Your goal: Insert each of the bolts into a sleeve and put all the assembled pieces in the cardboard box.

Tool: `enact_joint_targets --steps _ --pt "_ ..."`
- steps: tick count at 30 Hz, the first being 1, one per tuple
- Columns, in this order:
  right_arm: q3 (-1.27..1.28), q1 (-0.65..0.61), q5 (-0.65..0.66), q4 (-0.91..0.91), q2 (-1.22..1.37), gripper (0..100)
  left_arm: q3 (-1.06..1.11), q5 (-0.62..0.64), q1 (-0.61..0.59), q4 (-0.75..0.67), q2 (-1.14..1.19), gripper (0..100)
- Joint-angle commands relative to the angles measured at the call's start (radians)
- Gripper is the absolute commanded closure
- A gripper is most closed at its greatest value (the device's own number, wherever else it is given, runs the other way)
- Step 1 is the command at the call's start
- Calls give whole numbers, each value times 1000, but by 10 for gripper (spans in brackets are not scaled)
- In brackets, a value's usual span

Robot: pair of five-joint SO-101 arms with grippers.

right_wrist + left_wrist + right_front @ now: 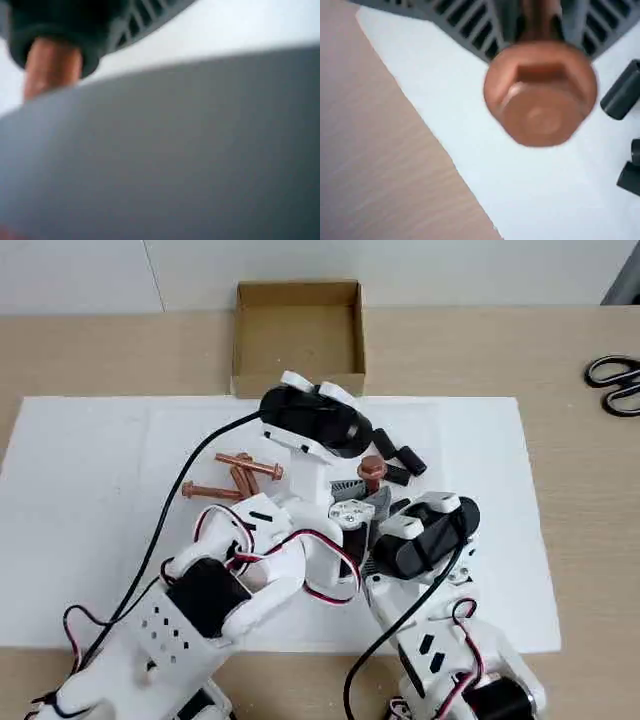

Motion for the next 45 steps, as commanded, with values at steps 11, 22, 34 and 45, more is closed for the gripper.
enact_joint_targets --steps 11,22,34,45 --pt "-9 5 -11 -15 -10 995 -10 -9 61 64 0 992" --pt "-9 5 -11 -15 -10 995 13 -34 60 72 -9 778" --pt "-9 5 -6 -13 -10 995 -213 -38 -132 285 -103 772" --pt "-15 191 9 -85 44 995 -62 -333 -669 499 -377 772"
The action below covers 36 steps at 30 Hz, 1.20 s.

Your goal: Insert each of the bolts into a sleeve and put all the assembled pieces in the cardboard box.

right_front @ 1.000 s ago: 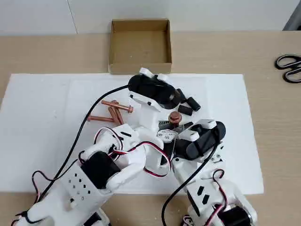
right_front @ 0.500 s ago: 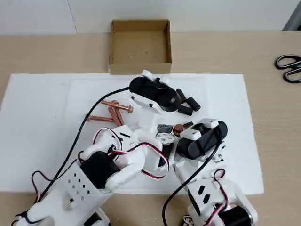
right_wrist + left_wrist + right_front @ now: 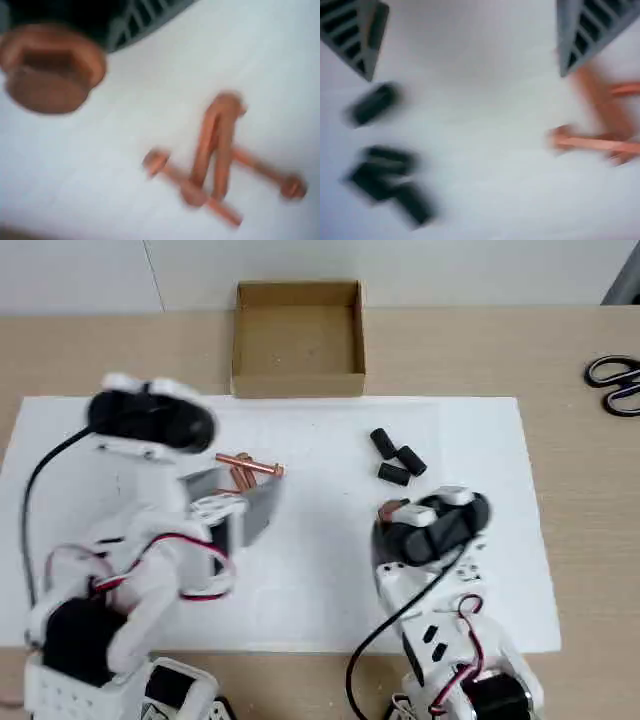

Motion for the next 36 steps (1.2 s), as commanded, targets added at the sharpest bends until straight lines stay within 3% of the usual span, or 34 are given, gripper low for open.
enact_joint_targets --steps 1,7,15,23,30,36 --pt "-87 84 37 -64 93 995 51 -89 -184 49 -109 772" --pt "-457 122 55 -188 650 995 248 -278 -364 -9 -295 775" --pt "-1102 117 54 -348 1435 995 384 -276 -419 -5 -468 775" --pt "-1620 93 55 -607 2084 995 410 -276 -489 -6 -494 775" --pt "-1913 16 61 -751 2497 995 410 -276 -489 -5 -493 775" --pt "-2051 -1 63 -753 2707 990 412 -276 -489 -5 -493 775"
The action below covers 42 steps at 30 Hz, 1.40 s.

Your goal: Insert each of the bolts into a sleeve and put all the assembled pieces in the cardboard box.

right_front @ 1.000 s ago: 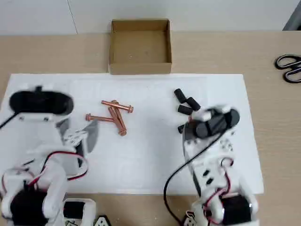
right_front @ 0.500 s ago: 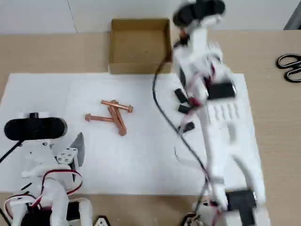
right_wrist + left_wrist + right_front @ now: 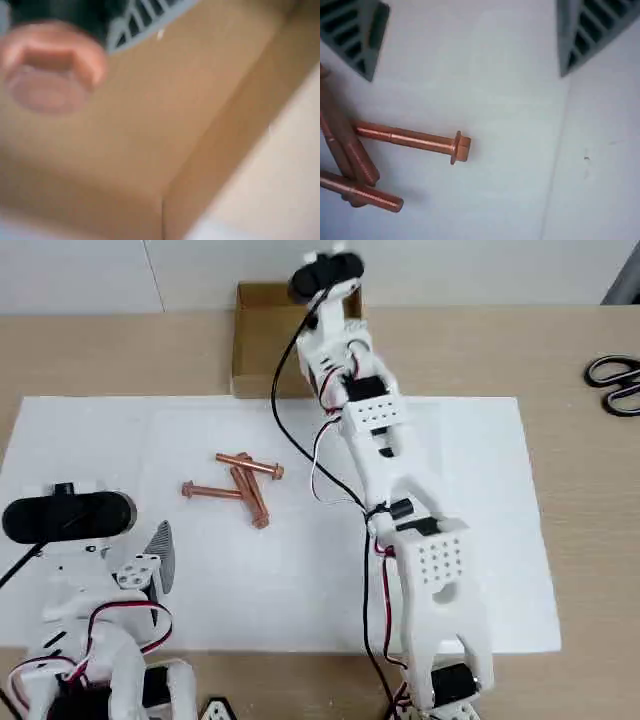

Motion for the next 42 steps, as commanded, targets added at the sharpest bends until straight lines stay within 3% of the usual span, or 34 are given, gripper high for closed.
enact_joint_targets --steps 1,8,16,21,25,29,42 --pt "-133 -2 9 -35 51 990 2 -8 -5 -26 -2 775" --pt "-212 1 9 -42 185 985 2 -8 -3 -26 -2 775" --pt "-275 -1 9 -31 197 746 2 -8 -5 -26 -2 775" --pt "-397 2 9 45 197 734 2 -8 -5 -26 -2 775" --pt "-612 2 9 228 197 734 -2 -8 -3 -28 -6 775" --pt "-965 -2 9 519 197 734 -5 -8 -3 -31 -8 775" --pt "-971 30 8 1267 -229 734 -5 -8 0 -32 -8 775"
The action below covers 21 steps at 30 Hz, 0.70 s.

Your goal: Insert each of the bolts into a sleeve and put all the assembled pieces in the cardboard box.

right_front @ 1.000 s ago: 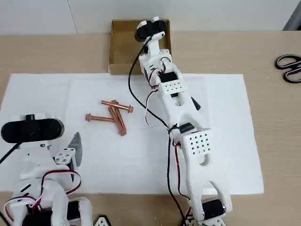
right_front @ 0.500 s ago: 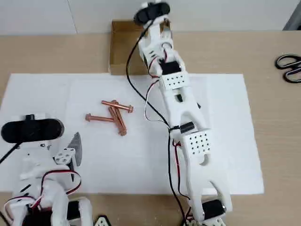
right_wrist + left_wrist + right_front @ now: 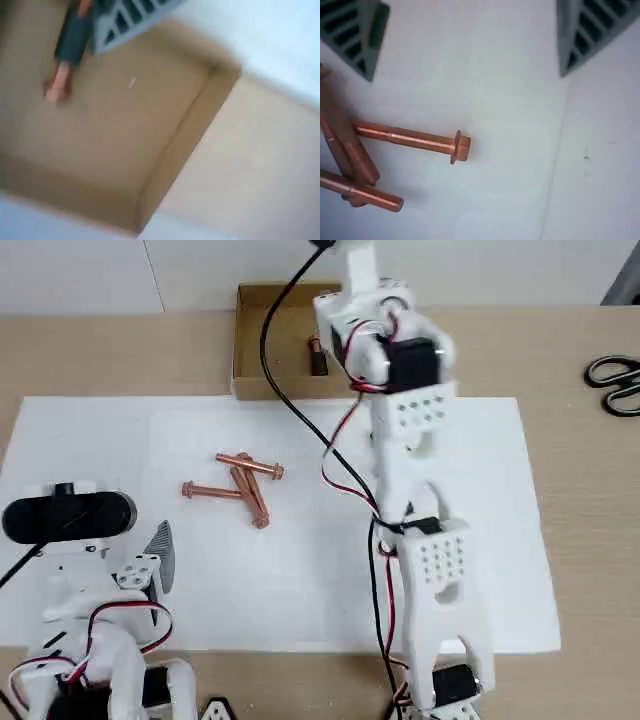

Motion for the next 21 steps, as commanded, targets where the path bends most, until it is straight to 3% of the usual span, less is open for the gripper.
enact_joint_targets --steps 1,7,21 --pt "-35 16 9 148 -160 734 -5 -8 0 -32 -8 775" --pt "69 58 48 173 -308 735 -5 -8 0 -31 -8 775" --pt "1321 38 52 142 -1167 735 -4 -8 -2 -25 -8 775"
